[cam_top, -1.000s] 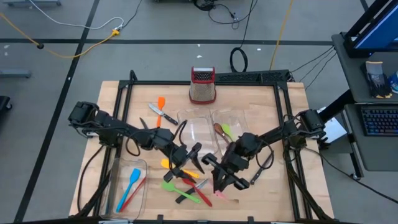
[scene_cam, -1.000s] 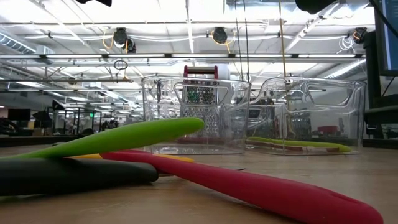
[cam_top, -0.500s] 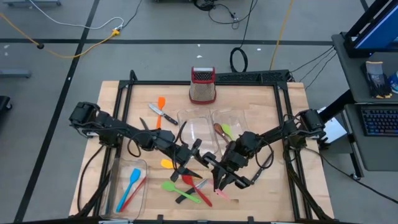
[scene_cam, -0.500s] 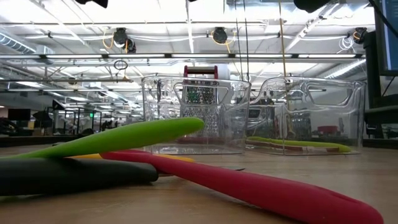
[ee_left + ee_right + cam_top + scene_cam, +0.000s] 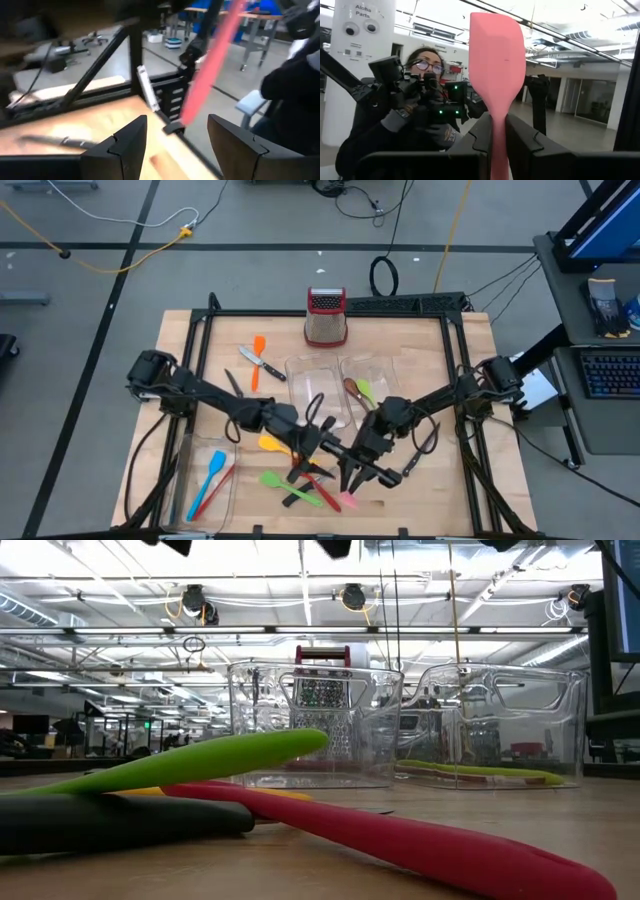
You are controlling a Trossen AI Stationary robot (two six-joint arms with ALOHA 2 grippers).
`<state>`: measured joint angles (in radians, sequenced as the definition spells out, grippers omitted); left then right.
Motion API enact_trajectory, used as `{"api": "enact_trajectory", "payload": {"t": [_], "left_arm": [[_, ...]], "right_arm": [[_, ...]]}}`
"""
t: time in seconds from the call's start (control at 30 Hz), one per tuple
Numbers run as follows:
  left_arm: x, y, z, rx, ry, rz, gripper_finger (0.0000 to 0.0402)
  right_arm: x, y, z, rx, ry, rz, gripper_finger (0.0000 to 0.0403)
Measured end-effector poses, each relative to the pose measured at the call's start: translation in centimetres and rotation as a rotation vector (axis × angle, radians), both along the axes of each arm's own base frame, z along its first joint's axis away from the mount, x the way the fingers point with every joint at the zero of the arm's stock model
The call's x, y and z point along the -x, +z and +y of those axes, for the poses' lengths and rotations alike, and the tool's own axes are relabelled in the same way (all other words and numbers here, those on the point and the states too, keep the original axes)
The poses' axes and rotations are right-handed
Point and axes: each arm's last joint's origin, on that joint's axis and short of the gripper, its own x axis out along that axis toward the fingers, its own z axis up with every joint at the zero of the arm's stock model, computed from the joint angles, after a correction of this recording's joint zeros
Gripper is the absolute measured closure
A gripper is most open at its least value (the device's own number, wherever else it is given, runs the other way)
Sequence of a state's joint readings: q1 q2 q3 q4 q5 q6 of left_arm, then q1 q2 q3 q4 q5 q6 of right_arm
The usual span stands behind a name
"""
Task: Pick & Place Kitchen Items
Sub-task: Put the pink spatula into the left transparent bin
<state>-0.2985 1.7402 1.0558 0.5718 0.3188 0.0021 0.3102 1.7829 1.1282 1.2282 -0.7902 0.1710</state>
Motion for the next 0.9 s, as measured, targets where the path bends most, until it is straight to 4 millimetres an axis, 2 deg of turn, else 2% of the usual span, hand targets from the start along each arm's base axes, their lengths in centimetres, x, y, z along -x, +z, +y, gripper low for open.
{"api": "enact_trajectory", "payload": {"t": [0.37, 0.57, 0.7, 0.9], "left_arm": [[0.5, -0.4, -1.2, 0.002, -0.072, 0.059, 0.0188], [0.9, -0.9, -1.9, -0.055, -0.116, 0.081, 0.0188], [0.6, -1.5, -2.2, -0.12, -0.046, 0.033, 0.0188], [-0.5, -3.5, -2.4, -0.225, 0.041, -0.019, 0.0188]], "right_arm": [[0.3, -0.1, 0.8, 0.004, 0.026, 0.007, 0.0381], [0.6, 0.1, 1.3, 0.005, 0.065, -0.011, 0.0381], [0.9, 0.2, 1.4, 0.021, 0.113, -0.038, 0.0381], [0.9, 0.1, 1.4, 0.025, 0.111, -0.028, 0.0381]]}}
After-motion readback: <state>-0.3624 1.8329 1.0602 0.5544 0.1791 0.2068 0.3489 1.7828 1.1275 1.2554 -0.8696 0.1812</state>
